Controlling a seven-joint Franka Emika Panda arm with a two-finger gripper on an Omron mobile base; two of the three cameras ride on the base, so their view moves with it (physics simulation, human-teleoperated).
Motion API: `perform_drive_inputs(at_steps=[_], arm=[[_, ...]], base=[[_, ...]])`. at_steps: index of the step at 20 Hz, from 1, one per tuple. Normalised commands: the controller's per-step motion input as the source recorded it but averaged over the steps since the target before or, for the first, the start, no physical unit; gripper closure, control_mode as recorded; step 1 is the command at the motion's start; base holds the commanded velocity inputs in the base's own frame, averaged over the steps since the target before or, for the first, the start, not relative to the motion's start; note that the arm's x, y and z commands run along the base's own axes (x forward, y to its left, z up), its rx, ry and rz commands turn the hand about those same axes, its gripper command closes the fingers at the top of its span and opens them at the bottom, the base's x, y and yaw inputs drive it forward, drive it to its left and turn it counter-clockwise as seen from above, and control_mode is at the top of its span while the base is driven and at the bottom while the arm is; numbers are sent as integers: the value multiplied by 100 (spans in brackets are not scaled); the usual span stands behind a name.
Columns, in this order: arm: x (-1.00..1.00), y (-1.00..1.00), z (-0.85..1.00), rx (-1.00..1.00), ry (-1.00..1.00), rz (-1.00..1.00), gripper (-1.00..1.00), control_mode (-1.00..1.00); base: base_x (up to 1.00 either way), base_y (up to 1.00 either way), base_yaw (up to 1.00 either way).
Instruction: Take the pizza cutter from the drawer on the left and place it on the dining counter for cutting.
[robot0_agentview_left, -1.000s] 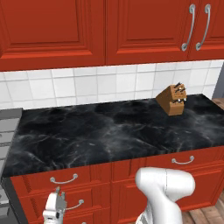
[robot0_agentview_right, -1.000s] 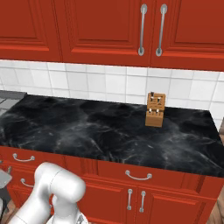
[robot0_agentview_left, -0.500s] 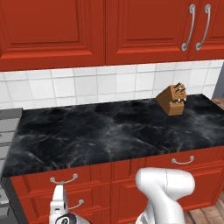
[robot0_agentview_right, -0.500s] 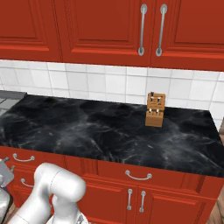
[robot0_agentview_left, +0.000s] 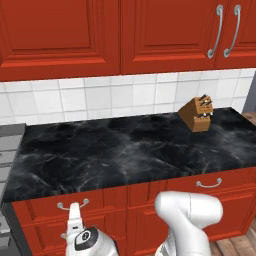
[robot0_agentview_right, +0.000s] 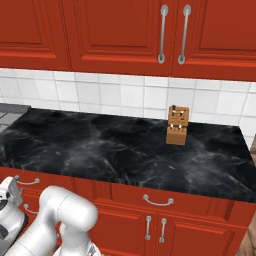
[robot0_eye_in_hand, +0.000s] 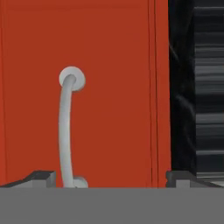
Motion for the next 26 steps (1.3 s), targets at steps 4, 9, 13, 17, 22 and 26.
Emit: perform_drive_inputs(at_steps=[4,9,13,17,22,26], arm=[[25,0,-34,0,16,1,-100,-100],[28,0,-28,0,4,0,-100,-100],[18,1,-24,0,0,0,-100,-100],[3,11,-20,-3,0,0,-100,-100],[0,20,-14,-1,0,0,-100,-100],[6,10,-15,0,0,0,-100,-100]], base=[[0,0,0],[0,0,0],[0,0,0],[0,0,0],[0,0,0],[0,0,0]])
